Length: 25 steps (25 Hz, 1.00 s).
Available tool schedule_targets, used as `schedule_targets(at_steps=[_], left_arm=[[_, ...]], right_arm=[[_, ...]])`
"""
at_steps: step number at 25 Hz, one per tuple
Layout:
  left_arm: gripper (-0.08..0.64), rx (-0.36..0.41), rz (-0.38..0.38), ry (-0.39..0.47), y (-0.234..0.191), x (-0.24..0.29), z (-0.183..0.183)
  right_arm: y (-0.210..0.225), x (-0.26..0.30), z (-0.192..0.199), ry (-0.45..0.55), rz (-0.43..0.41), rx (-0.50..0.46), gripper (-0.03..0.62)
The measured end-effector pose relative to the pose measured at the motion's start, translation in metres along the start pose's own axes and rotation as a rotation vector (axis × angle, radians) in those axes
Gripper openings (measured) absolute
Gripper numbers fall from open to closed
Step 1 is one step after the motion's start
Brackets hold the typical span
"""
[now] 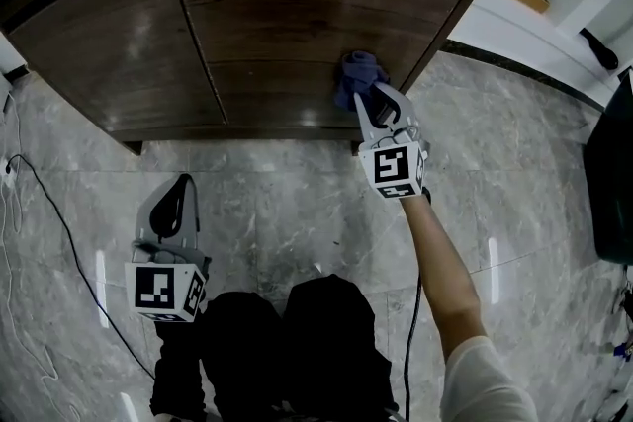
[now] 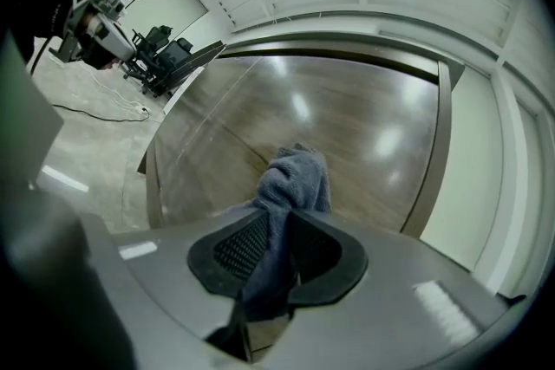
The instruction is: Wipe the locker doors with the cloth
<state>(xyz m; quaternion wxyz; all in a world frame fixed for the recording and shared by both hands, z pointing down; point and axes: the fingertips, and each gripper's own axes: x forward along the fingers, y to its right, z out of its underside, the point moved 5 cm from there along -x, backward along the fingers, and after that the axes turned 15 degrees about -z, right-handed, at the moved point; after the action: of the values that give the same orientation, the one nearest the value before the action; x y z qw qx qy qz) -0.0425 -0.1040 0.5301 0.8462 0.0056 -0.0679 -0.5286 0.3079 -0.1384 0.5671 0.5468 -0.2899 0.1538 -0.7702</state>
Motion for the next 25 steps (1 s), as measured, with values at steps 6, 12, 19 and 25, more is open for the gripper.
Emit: schedule_targets(at_steps=[6, 12, 19, 25], left_arm=[[-0.002, 0.007, -0.007, -0.024, -0.004, -0.008, 0.019], [-0.002, 0.014, -0.008, -0.05, -0.003, -0.015, 0.022], [-0.002, 0.022, -0.011, -0.05, -0.005, -0.018, 0.025], [-0.002, 0.019, -0.011, -0.047, -0.009, -0.023, 0.022]], right_arm=[[-0.039, 0.025, 0.034, -0.048, -0.073, 0.093, 0.077], [-0.06, 0.041, 0.049, -0.046, -0.104, 0.196, 0.075], [-0.085, 0.059, 0.068, -0.088, -0.159, 0.266, 0.075], [-0.079, 0.059, 0.037, -0.056, -0.164, 0.249, 0.075]])
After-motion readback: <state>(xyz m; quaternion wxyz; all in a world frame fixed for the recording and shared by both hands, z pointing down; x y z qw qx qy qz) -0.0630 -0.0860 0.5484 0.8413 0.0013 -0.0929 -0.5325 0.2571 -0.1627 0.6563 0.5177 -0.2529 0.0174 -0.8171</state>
